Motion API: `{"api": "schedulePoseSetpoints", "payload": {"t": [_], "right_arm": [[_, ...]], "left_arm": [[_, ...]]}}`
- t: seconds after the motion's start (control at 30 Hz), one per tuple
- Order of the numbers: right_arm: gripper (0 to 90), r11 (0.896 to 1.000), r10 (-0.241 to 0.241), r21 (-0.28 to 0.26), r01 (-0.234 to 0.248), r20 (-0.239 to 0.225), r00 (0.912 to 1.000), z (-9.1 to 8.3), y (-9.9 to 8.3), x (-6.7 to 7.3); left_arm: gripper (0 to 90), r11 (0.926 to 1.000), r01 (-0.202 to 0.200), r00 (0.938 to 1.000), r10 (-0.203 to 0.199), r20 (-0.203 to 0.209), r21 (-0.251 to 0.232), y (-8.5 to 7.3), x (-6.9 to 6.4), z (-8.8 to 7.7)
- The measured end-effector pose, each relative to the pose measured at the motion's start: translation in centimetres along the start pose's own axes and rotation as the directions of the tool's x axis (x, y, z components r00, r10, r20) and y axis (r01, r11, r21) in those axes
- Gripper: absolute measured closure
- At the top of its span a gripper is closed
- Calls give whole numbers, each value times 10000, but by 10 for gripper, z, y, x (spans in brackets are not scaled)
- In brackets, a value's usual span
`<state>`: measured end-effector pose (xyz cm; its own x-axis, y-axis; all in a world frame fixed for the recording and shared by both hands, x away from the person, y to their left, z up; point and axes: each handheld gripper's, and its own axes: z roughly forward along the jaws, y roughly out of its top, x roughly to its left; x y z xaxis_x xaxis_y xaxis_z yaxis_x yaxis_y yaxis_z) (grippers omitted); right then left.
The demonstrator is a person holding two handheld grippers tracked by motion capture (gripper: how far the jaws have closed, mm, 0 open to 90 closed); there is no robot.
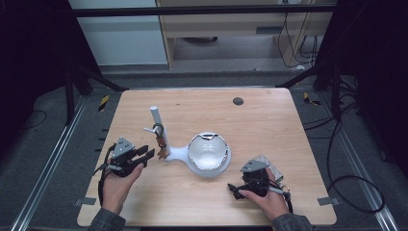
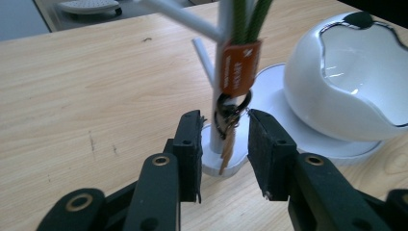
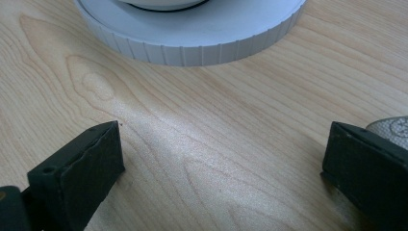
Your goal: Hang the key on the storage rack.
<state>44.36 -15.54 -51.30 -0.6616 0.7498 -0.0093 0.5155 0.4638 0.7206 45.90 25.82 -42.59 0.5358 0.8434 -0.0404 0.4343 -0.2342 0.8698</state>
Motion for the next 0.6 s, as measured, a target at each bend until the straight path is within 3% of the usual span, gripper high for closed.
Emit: {"api": "schedulePoseSetpoints", "payload": {"t": [0.23,0.37,0.43,0.6], "right_arm": [[33,9998,22,174,-23,94,10000,-2,1,0],[72,9985,-276,488,257,386,9989,-10,5,-3],[67,9987,-178,494,155,479,9987,-18,9,-6],[86,9983,-125,584,84,691,9975,-37,25,-17]], "left_arm": [[651,9991,355,9994,-354,-30,223,-18,16,11],[652,9987,277,9993,-266,-271,428,-22,24,13],[653,9981,357,9989,-341,-333,499,-25,27,14],[653,9950,137,9987,-88,-495,993,-33,31,17]]}}
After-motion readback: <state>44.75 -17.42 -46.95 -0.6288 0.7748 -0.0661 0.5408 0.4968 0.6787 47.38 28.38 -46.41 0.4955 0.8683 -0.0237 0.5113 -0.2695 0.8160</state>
